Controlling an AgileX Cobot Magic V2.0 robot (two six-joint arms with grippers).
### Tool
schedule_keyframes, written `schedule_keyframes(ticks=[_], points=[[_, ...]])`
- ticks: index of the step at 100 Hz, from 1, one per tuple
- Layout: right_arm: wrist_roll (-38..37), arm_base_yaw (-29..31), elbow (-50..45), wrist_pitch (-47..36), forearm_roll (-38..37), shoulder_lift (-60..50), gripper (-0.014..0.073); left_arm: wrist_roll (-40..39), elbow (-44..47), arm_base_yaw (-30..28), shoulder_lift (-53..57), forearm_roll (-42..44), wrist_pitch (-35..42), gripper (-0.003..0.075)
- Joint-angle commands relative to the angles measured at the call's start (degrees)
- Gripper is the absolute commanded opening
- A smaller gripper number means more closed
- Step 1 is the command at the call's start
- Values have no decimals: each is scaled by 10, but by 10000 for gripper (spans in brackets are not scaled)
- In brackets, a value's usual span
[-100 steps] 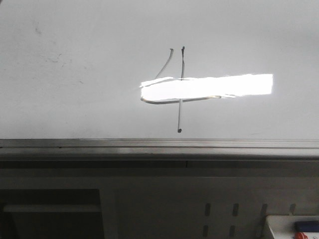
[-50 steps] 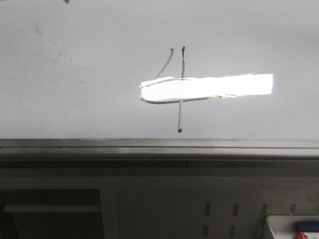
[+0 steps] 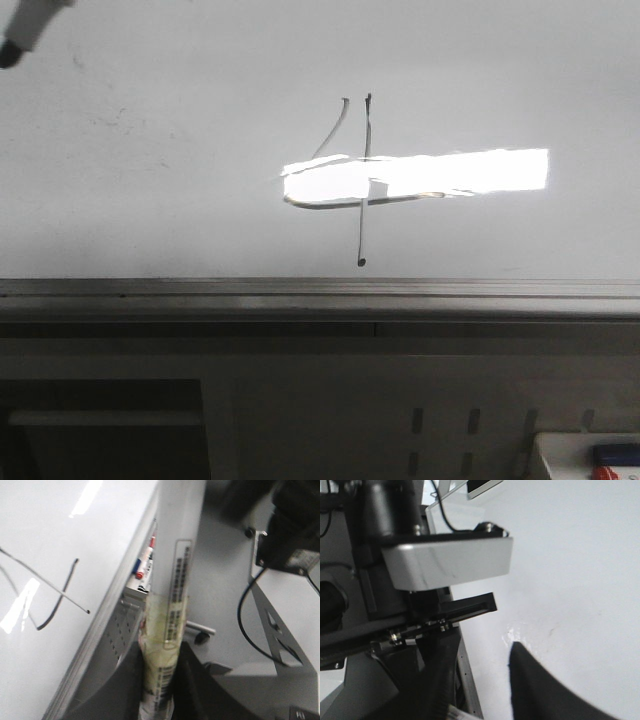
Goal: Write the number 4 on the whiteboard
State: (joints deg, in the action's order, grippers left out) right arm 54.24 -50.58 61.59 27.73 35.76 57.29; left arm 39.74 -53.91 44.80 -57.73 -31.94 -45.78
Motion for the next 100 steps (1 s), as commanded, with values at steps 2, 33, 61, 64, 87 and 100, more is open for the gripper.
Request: schedule_keyframes(ticks=[2,33,61,64,87,100], points=[[-21,31,4,-28,15,-39,-49,-67,28,-3,6,-24,137,-20],[-29,127,-94,-74,15,-117,-52,-113,181,-3,-17,-160,483,-20],[-33,142,-126,-92,28,-125,-52,-113,189,-3,-93,-169,582,-20],[-33,142,-129,-98,30,-125,-52,-113,189,-3,-101,-173,592,-20],[-33,142,-133,-101,38,-125,-52,-113,189,-3,-136,-181,651,-20],[-33,142,-134,-100,41,-125,-52,-113,189,-3,-143,-181,662,-20]])
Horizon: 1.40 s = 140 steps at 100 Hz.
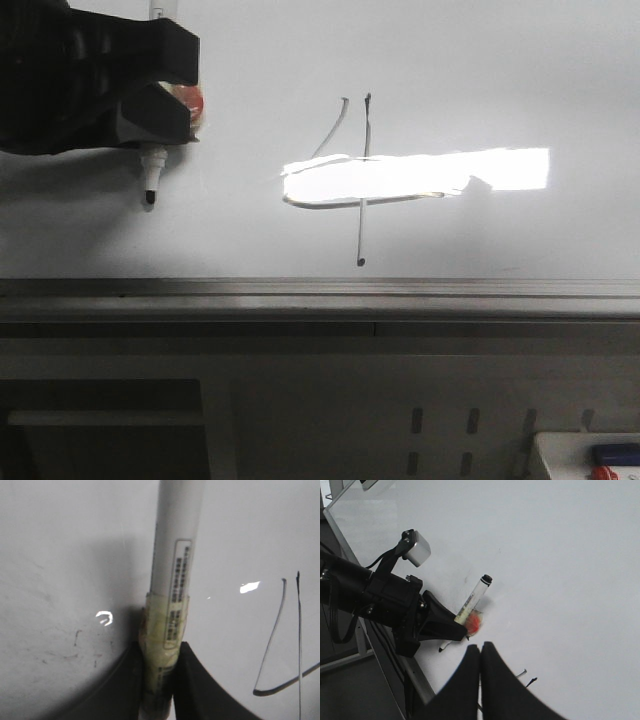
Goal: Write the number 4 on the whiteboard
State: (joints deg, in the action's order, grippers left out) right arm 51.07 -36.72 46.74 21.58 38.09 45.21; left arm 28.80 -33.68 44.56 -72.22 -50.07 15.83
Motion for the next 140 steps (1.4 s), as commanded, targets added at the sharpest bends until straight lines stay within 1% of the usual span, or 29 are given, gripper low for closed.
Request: schedule_keyframes(ticks=[1,27,40,45,47,50,57,60,64,67,71,87,95,104,109,125,140], points=[[-1,3,14,-39,17,-4,-52,-4,-14,0,2,1,46,-20],[-1,3,11,-40,22,-4,-52,-5,-14,0,-2,-1,45,-20],[-1,3,11,-40,25,-4,-52,-5,-14,0,-2,-37,43,-9],[-1,3,11,-40,30,-4,-52,-5,-14,0,-2,-45,40,31],[-1,3,11,-40,33,-4,-52,-5,-14,0,-2,-48,39,67],[-1,3,11,-40,37,-4,-52,-5,-14,0,-2,-48,37,101],[-1,3,11,-40,41,-4,-52,-5,-14,0,-2,-48,37,249],[-1,3,11,-40,41,-4,-52,-5,-14,0,-2,-48,37,300],[-1,3,11,-40,42,-4,-52,-5,-14,0,-2,-48,37,358],[-1,3,11,-40,42,-4,-52,-5,-14,0,-2,-48,37,382],[-1,3,11,-40,43,-4,-52,-5,-14,0,-2,-48,37,396],[-1,3,11,-40,46,-4,-52,-5,-14,0,-2,-48,37,407],[-1,3,11,-40,47,-4,-52,-5,-14,0,-2,-48,39,456],[-1,3,11,-40,48,-4,-52,-5,-14,0,1,-48,41,536],[-1,3,11,-40,48,-4,-52,-5,-14,0,6,-48,41,559],[-1,3,11,-45,48,-8,-52,3,-14,0,48,-48,42,560],[-1,3,11,-48,48,-23,-52,12,-12,0,109,-48,23,560]])
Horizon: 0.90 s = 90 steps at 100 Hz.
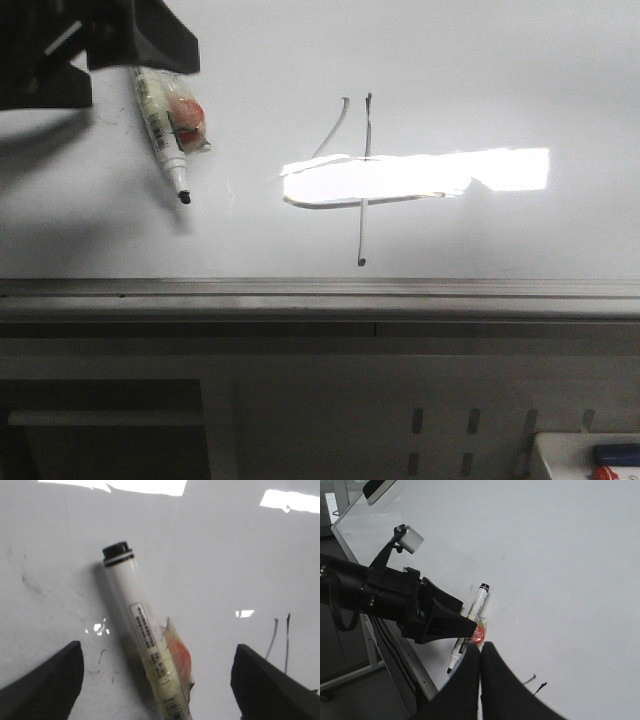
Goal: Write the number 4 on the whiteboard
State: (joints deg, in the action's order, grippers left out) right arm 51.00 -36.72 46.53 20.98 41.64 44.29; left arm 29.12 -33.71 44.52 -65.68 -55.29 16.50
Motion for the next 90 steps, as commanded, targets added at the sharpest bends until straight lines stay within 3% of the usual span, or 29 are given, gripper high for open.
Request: schedule_keyframes(ticks=[1,10,19,28,41,58,90], points=[[-1,3,13,-42,11,-15,-52,11,-11,0,51,4,15,560],[-1,4,12,-42,-4,-31,-52,60,0,0,98,0,3,540],[-1,6,-7,-54,-29,-64,-52,118,25,0,163,-11,-8,449],[-1,11,-50,-91,-39,-109,-52,165,59,0,246,-14,-29,289],[-1,26,-148,-186,-39,-184,-52,171,108,0,369,-14,-56,-19],[-1,45,-283,-311,-39,-271,-53,171,158,0,485,-13,-59,-20],[-1,45,-325,-320,-39,-310,-54,171,186,0,543,-13,-58,-20]])
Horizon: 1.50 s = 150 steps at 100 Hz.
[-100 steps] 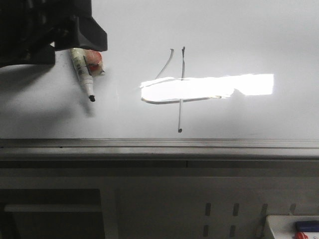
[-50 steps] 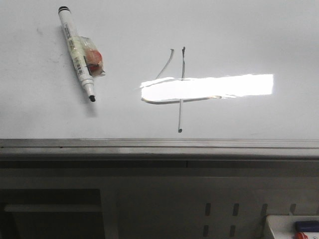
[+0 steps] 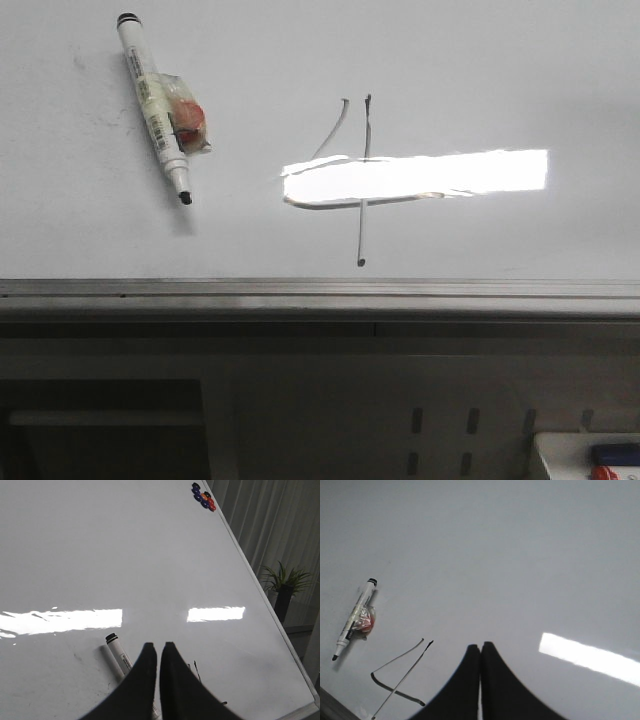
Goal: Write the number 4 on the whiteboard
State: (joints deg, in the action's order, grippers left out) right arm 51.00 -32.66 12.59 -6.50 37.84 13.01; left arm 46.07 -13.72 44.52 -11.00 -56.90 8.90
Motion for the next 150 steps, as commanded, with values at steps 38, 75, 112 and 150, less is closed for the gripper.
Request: schedule_keyframes(ticks=[38,75,112,150], points=[[-1,4,15,-45,-1,3,-54,2,-14,0,-4,3,18,-20],[-1,4,15,-45,-1,3,-54,-30,48,-47,-4,262,34,-20],[-1,4,15,-45,-1,3,-54,-522,159,-245,29,635,8,-20],[-1,4,15,-44,-1,3,-54,-531,158,-350,126,605,-249,-20]])
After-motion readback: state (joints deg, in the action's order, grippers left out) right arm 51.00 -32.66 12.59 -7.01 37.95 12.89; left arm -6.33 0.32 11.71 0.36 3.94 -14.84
